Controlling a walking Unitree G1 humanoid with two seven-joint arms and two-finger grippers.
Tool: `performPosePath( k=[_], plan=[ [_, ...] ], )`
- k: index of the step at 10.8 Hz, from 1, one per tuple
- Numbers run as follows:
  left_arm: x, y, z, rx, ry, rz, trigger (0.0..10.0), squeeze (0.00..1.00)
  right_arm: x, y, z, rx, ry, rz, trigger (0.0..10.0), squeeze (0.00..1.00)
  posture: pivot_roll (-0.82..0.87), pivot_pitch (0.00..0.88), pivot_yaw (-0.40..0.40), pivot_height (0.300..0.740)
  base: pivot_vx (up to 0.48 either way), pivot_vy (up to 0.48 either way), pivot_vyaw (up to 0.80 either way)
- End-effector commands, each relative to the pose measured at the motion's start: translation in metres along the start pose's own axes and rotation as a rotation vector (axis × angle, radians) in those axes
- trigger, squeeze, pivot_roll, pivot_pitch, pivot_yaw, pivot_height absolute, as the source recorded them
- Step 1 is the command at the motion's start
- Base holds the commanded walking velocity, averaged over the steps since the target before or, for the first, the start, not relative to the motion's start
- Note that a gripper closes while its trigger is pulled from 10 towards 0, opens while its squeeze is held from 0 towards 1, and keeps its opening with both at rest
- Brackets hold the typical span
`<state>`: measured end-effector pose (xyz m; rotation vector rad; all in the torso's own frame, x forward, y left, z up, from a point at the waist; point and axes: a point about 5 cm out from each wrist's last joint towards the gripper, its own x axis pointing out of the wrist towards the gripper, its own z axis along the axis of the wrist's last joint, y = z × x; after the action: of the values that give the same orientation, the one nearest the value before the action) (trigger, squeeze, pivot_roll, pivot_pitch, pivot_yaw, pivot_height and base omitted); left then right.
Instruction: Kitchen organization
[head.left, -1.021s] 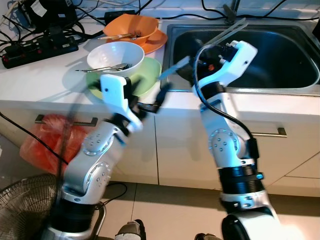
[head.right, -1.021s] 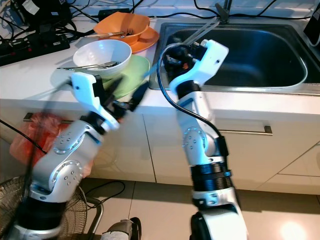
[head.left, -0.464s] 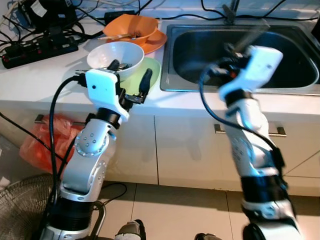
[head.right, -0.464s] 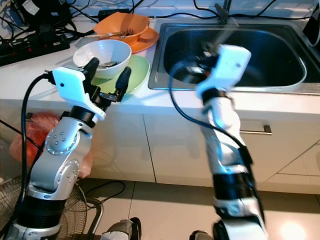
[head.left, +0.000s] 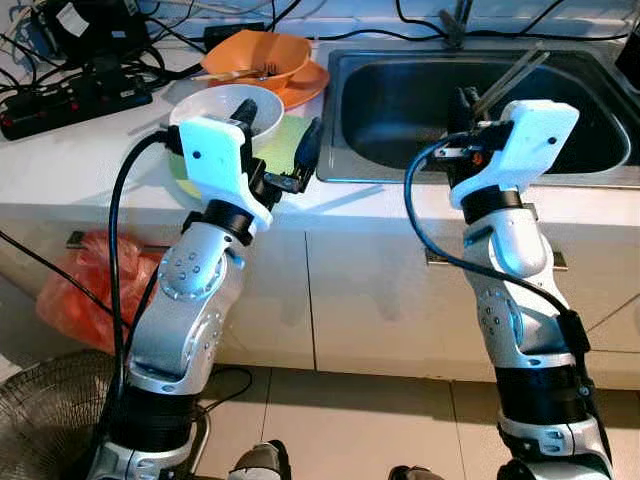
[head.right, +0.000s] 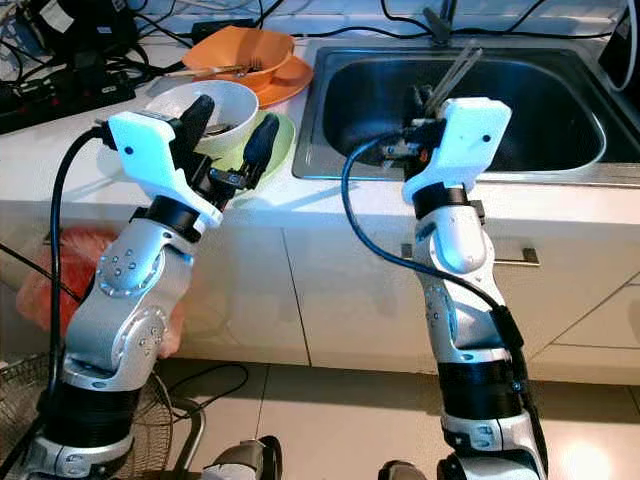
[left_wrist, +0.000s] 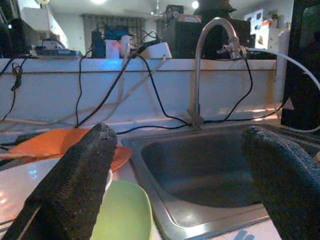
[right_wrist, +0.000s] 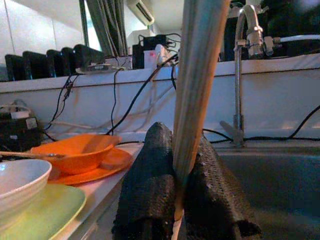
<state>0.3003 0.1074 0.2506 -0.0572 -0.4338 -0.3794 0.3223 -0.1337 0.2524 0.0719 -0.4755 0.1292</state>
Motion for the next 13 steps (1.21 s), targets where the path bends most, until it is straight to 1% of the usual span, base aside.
performPosePath(
  k=[1, 3, 4, 7, 13],
  plan=[
    [0.001, 0.0, 0.01, 0.008, -0.033, -0.011, 10.0, 0.0, 0.0, 0.001, 0.007, -0.022, -0.021, 0.003, 10.0, 0.0, 0.06, 0.114, 0.078, 0.74, 0.277, 0.0, 0.0],
    [0.003, -0.001, 0.019, 0.018, -0.061, -0.013, 10.0, 0.0, 0.003, 0.0, 0.021, -0.059, -0.069, -0.008, 10.0, 0.0, 0.06, 0.117, 0.08, 0.74, 0.358, 0.0, 0.0],
    [0.003, -0.001, 0.02, 0.02, -0.063, -0.012, 10.0, 0.0, 0.003, -0.001, 0.022, -0.064, -0.072, -0.008, 10.0, 0.0, 0.06, 0.119, 0.08, 0.74, 0.424, 0.0, 0.0],
    [0.004, 0.002, 0.019, 0.021, -0.051, 0.0, 10.0, 0.0, 0.0, -0.003, 0.021, -0.075, -0.058, -0.012, 10.0, 0.0, 0.06, 0.124, 0.079, 0.74, 0.449, 0.0, 0.0],
    [0.001, 0.002, 0.016, 0.02, -0.035, -0.002, 10.0, 0.0, -0.001, 0.0, 0.018, -0.065, -0.044, -0.007, 10.0, 0.0, 0.06, 0.129, 0.083, 0.74, 0.451, 0.0, 0.0]
  ],
)
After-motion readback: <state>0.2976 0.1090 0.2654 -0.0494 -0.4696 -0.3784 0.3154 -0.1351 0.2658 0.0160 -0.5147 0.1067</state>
